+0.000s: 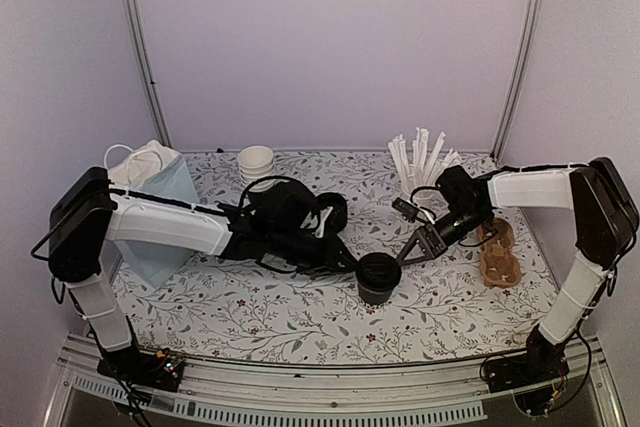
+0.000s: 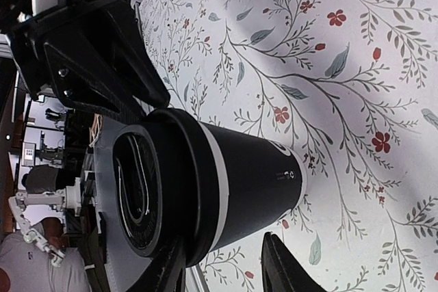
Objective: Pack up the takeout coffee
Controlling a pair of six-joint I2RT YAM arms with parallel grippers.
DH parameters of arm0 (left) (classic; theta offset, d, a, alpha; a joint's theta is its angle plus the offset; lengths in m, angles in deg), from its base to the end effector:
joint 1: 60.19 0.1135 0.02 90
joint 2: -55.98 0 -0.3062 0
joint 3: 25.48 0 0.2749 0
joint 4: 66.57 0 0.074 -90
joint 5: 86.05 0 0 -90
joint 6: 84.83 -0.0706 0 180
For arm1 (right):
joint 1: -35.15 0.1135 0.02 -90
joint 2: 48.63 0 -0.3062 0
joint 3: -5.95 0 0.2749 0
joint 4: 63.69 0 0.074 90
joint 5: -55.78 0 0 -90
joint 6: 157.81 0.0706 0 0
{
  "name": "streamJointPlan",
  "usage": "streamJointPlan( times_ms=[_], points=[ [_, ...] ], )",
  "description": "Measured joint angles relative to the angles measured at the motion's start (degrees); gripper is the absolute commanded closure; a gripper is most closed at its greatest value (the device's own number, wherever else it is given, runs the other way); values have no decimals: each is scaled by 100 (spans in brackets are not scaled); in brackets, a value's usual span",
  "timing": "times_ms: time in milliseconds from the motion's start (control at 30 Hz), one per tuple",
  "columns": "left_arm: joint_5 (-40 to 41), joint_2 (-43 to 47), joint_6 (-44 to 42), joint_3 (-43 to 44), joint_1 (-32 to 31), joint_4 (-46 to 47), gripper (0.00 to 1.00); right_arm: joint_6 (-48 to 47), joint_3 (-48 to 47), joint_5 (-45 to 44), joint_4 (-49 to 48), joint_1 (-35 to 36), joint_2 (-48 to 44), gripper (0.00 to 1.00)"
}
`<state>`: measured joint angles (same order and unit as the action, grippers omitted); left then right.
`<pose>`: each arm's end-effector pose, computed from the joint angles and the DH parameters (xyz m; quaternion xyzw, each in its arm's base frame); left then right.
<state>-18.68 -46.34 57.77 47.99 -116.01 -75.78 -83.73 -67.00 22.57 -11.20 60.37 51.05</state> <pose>0.2223 -0.3757 0.1942 0.1107 0.8788 -0.4515 0.1080 0.2807 0.1975 0.1810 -0.3495 0.8043 0.4786 0.0440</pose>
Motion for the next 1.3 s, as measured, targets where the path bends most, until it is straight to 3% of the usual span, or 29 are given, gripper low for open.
streamJointPlan(
  times_ms=[200, 533, 800, 1033, 1300],
  points=[
    [688, 20, -507, 490, -26, -603, 69, -181, 87, -323, -66, 101, -302, 53],
    [979, 260, -1102, 815, -136, -710, 56, -332, 94, -382, 20, 107, -568, 47],
    [1633, 778, -2304, 796, -625, -807, 21, -592, 94, -260, 258, 107, -966, 39],
    [2465, 951, -3460, 887, -1473, -1325, 18, -925, 94, -625, 361, 94, -1762, 31],
    [3193, 929, -3886, 1340, -1517, -2026, 18, -1117, 337, -1856, 229, -162, -3195, 19]
  ],
)
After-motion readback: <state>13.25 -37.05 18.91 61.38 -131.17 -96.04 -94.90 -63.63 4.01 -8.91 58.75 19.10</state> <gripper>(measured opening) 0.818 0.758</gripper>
